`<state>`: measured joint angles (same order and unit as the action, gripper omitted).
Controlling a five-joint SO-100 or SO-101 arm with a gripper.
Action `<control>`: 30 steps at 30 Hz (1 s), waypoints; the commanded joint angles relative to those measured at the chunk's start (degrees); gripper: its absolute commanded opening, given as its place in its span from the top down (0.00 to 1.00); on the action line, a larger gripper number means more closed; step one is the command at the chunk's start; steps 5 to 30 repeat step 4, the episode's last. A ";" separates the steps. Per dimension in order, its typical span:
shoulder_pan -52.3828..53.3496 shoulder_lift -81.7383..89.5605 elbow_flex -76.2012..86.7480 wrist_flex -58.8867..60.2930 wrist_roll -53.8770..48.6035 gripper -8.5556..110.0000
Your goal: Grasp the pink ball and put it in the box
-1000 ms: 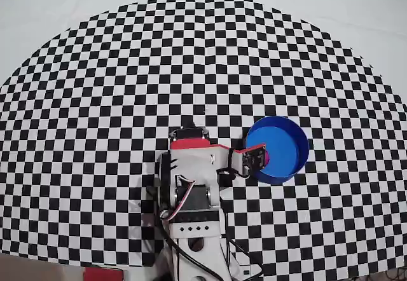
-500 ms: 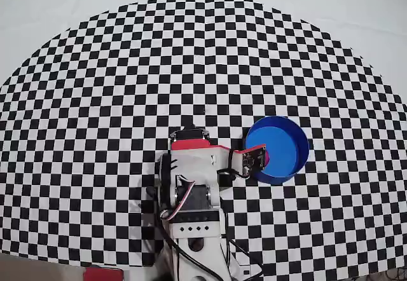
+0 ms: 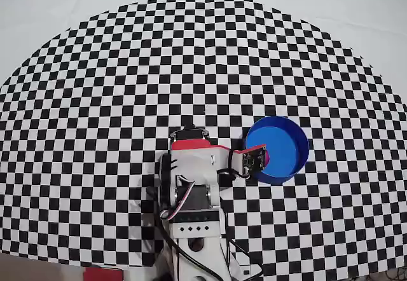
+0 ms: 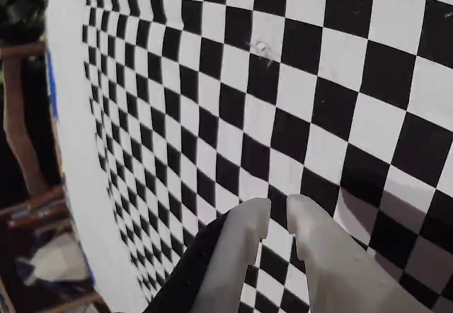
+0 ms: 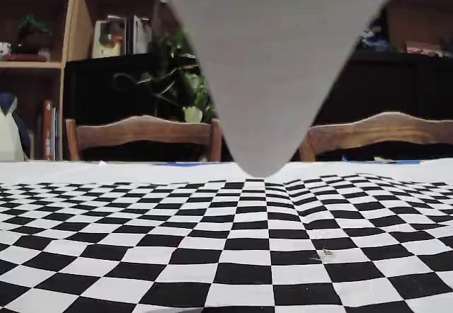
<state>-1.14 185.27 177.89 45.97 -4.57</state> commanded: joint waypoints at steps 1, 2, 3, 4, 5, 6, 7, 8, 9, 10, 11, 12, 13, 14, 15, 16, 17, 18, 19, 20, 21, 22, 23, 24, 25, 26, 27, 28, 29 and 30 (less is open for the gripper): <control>0.26 1.05 0.44 0.18 0.26 0.93; 0.26 1.05 0.44 0.18 0.26 0.93; 0.26 1.05 0.44 0.18 0.26 0.93; 0.26 1.05 0.44 0.18 0.26 0.93; 0.26 1.05 0.44 0.18 0.26 0.93; 0.26 1.05 0.44 0.18 0.26 0.93; 0.26 1.05 0.44 0.18 0.26 0.93; 0.26 1.05 0.44 0.18 0.26 0.93; 0.26 1.05 0.44 0.18 0.26 0.93; 0.26 1.05 0.44 0.18 0.26 0.93; 0.26 1.05 0.44 0.18 0.26 0.93; 0.26 1.05 0.44 0.18 0.26 0.93; 0.26 1.05 0.44 0.18 0.26 0.93; 0.26 1.05 0.44 0.18 0.26 0.93; 0.26 1.05 0.44 0.18 0.26 0.93; 0.26 1.05 0.44 0.18 0.26 0.93; 0.26 1.05 0.44 0.18 0.26 0.93; 0.26 1.05 0.44 0.18 0.26 0.93; 0.26 1.05 0.44 0.18 0.26 0.93; 0.26 1.05 0.44 0.18 0.26 0.93; 0.26 1.05 0.44 0.18 0.26 0.93; 0.26 1.05 0.44 0.18 0.26 0.93; 0.26 1.05 0.44 0.18 0.26 0.93; 0.26 1.05 0.44 0.18 0.26 0.93; 0.26 1.05 0.44 0.18 0.26 0.93; 0.26 1.05 0.44 0.18 0.26 0.93; 0.26 1.05 0.44 0.18 0.26 0.93; 0.26 1.05 0.44 0.18 0.26 0.93; 0.26 1.05 0.44 0.18 0.26 0.93; 0.26 1.05 0.44 0.18 0.26 0.93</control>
